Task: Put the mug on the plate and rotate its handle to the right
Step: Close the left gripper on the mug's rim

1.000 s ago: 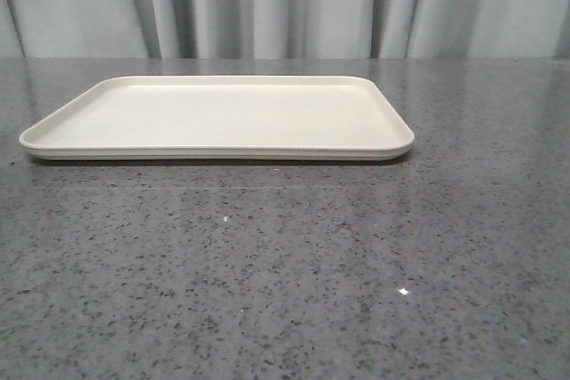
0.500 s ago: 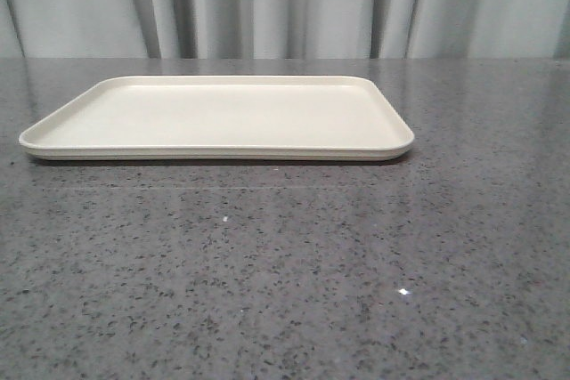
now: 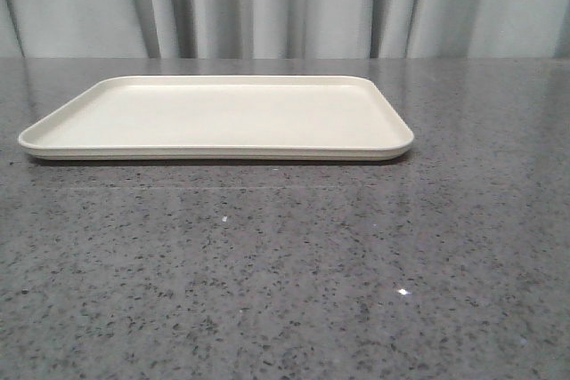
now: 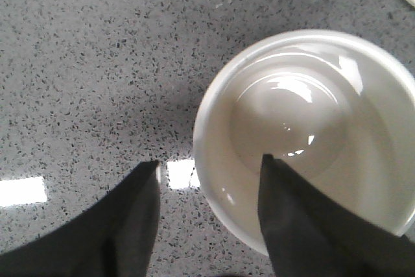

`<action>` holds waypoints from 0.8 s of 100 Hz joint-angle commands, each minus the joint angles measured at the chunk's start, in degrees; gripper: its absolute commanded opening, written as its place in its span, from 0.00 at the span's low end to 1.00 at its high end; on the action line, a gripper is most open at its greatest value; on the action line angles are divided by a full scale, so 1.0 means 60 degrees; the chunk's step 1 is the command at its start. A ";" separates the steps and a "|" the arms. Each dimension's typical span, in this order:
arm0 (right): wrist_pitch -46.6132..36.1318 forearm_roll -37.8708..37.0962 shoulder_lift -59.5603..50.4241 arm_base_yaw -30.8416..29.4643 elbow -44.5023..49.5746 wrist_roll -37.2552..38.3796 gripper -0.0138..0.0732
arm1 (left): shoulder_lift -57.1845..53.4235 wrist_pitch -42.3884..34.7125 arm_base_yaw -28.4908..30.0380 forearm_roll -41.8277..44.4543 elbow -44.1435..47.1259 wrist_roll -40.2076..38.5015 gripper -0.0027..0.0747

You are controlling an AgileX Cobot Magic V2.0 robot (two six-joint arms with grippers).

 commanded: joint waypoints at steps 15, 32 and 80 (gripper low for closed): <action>0.0168 0.0001 0.0094 -0.0005 -0.0355 -0.0051 0.70 | 0.0170 -0.0523 -0.0065 -0.0027 -0.0210 0.0000 0.41; 0.0183 0.0001 0.0094 -0.0005 -0.0355 -0.0051 0.70 | 0.0542 -0.0633 -0.0065 -0.0048 -0.0210 0.0000 0.37; 0.0183 0.0001 0.0094 -0.0005 -0.0355 -0.0051 0.70 | 0.0921 -0.0806 -0.0065 0.0118 -0.0151 0.0000 0.34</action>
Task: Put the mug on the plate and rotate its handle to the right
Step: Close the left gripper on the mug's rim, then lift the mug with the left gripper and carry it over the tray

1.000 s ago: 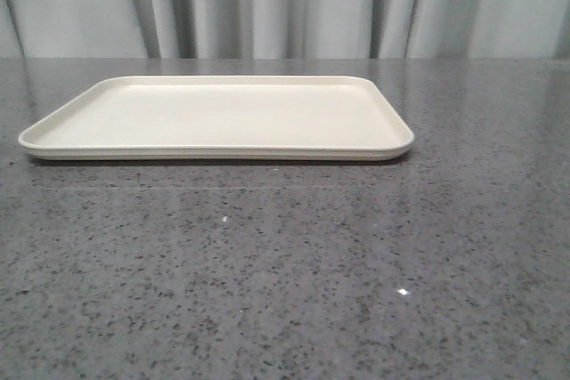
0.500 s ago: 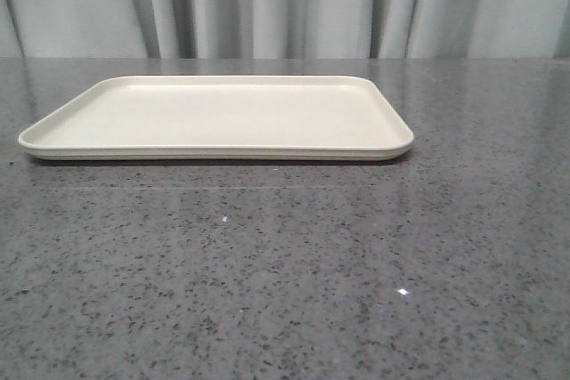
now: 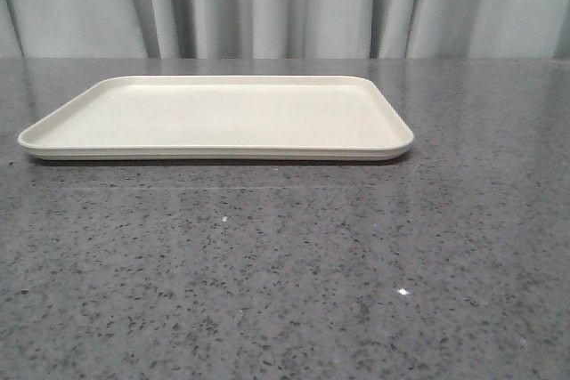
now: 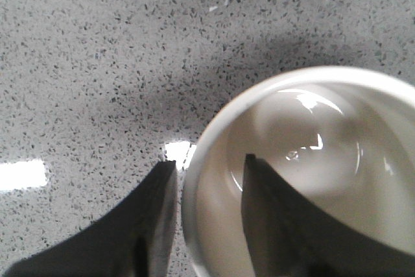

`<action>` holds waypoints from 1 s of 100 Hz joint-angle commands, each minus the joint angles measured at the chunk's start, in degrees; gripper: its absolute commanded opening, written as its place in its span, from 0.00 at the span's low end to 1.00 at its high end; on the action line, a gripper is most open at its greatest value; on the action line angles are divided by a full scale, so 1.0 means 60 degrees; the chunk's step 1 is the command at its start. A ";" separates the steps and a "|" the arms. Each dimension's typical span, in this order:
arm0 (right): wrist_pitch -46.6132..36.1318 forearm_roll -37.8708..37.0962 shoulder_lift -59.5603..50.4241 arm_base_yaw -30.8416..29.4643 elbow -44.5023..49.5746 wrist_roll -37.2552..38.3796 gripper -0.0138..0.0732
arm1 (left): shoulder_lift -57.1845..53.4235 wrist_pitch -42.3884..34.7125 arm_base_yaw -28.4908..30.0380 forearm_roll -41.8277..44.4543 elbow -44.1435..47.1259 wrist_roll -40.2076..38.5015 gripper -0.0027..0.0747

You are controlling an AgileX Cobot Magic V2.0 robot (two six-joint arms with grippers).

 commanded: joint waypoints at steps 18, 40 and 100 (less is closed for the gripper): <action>0.0117 0.0001 0.0094 -0.0005 -0.0355 -0.0051 0.70 | -0.0172 -0.0511 -0.0065 0.0462 -0.0221 0.0000 0.21; 0.0117 0.0001 0.0094 -0.0005 -0.0355 -0.0051 0.70 | -0.0172 -0.0663 -0.0065 0.0701 -0.0221 0.0000 0.01; 0.0148 0.0001 0.0094 -0.0005 -0.0355 -0.0051 0.70 | -0.0323 -0.0584 -0.0065 -0.0004 -0.1402 0.0370 0.01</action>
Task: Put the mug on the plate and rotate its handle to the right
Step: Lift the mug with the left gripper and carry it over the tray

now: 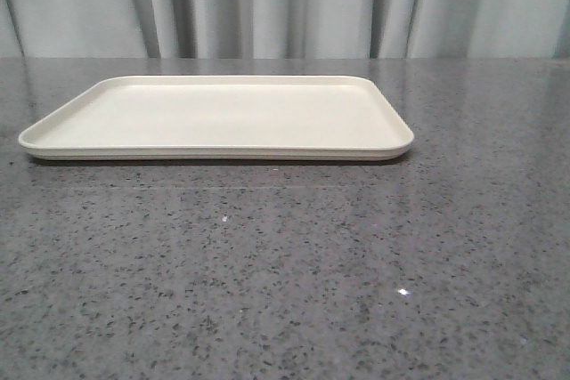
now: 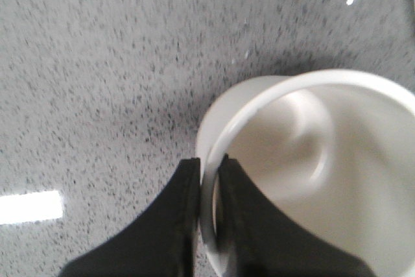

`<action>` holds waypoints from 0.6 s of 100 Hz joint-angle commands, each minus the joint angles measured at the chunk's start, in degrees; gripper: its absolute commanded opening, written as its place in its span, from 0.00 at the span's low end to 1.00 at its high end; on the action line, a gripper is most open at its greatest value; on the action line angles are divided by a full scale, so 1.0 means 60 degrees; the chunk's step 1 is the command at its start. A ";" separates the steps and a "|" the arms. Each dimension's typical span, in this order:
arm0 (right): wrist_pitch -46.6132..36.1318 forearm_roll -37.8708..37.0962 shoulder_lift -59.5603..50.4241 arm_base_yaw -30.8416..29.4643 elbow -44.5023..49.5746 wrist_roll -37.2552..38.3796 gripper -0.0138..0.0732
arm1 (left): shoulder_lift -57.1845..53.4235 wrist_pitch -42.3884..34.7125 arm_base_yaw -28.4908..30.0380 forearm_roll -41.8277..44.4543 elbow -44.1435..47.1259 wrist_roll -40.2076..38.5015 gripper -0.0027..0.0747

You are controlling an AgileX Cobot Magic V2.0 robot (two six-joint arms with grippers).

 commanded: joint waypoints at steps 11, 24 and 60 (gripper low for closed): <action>0.0127 0.0001 0.0094 -0.0005 -0.0355 -0.0051 0.70 | -0.0353 -0.0060 -0.0065 -0.0507 -0.1361 0.0344 0.01; 0.0138 0.0001 0.0094 -0.0005 -0.0355 -0.0051 0.70 | -0.0353 0.0127 -0.0065 -0.0806 -0.2195 0.0603 0.01; 0.0310 0.0001 0.0094 -0.0005 -0.0355 -0.0051 0.70 | 0.0344 0.0731 -0.0082 -0.2293 -0.4448 0.1444 0.01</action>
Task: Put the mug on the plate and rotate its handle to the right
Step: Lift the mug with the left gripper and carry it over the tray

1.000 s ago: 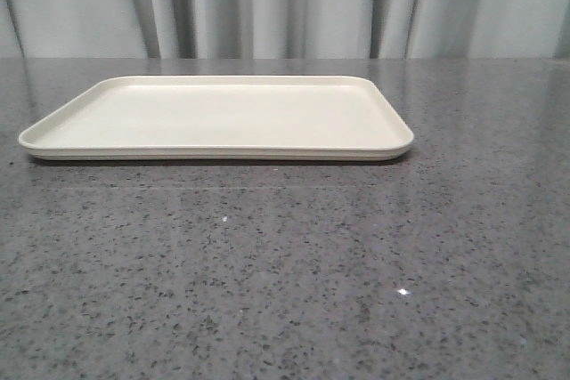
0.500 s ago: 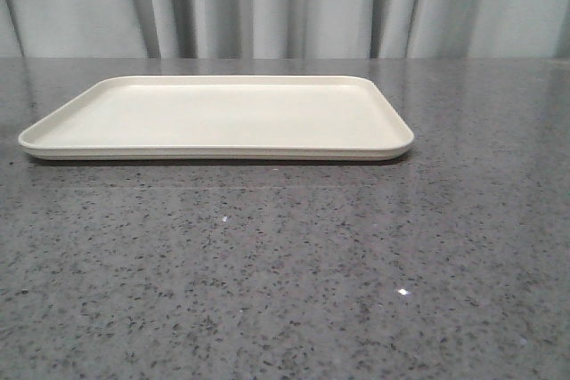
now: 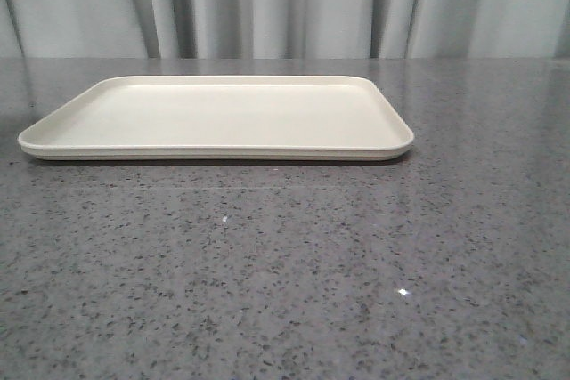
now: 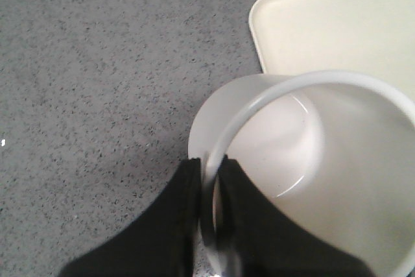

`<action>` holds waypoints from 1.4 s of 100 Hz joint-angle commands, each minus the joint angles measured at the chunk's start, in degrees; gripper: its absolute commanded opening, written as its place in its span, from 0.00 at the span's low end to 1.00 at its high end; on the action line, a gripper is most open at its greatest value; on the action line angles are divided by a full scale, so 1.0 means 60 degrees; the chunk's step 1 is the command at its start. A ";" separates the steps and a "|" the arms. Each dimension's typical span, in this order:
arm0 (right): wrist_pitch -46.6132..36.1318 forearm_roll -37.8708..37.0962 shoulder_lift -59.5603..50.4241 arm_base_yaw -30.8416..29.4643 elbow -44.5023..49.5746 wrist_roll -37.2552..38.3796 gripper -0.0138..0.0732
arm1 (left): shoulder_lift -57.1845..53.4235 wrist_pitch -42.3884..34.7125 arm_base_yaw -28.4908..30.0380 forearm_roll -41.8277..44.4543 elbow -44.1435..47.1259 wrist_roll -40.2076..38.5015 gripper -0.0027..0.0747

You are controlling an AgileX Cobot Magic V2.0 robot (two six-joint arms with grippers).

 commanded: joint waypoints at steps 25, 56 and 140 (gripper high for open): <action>0.0223 0.0001 0.0094 -0.0005 -0.0355 -0.0051 0.70 | 0.1218 0.0007 -0.0737 -0.1102 -0.2327 0.0301 0.01; 0.0223 0.0001 0.0094 -0.0005 -0.0355 -0.0051 0.70 | 0.2557 -0.0012 -0.2421 -0.1098 -0.3060 0.0301 0.01; 0.0430 0.0001 0.0094 -0.0005 -0.0355 -0.0051 0.70 | 0.4763 -0.1022 -0.3419 -0.1328 -0.3060 0.0301 0.01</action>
